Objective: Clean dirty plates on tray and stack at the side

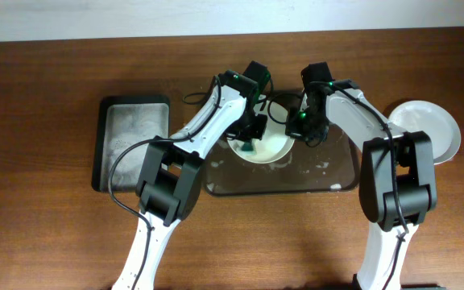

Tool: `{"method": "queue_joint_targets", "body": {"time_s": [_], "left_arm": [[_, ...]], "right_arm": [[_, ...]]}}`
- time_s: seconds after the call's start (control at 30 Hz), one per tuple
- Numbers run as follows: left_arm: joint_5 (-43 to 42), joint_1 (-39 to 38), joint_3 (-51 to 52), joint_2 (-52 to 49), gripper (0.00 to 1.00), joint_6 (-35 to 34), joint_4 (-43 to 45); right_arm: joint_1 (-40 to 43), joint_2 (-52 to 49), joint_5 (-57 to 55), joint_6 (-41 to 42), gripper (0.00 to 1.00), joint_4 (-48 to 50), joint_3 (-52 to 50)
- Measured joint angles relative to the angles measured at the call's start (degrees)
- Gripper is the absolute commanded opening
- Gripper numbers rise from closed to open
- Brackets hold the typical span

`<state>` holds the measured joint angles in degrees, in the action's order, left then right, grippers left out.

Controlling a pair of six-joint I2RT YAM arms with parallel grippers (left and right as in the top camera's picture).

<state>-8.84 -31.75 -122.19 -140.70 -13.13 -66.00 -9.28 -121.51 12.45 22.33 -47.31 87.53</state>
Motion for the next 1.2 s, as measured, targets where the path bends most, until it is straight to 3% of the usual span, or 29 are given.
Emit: {"method": "queue_joint_targets", "body": {"time_s": [0.3,0.77,0.87,1.07,1.2], "left_arm": [[12.90,-0.02,0.15,-0.87,0.01,0.00,17.75],[21.62,-0.39,0.15,-2.27,0.01,0.02,25.94],[21.51,-0.50,-0.17,-2.45,0.01,0.04,24.04],[18.43,0.02,-2.43,-2.34,0.01,0.07,9.64],[12.09,1.11,-3.98,-2.34,0.01,0.63,1.09]], "right_arm": [[0.07,0.00,-0.61,1.25,0.04,0.44,0.00],[-0.20,0.00,-0.59,1.49,0.04,0.90,0.00],[-0.46,0.00,-0.61,1.44,0.04,0.81,0.00],[-0.66,0.00,-0.59,0.94,0.04,0.35,0.00],[-0.85,0.00,-0.39,-0.07,0.04,-0.07,-0.02]]}}
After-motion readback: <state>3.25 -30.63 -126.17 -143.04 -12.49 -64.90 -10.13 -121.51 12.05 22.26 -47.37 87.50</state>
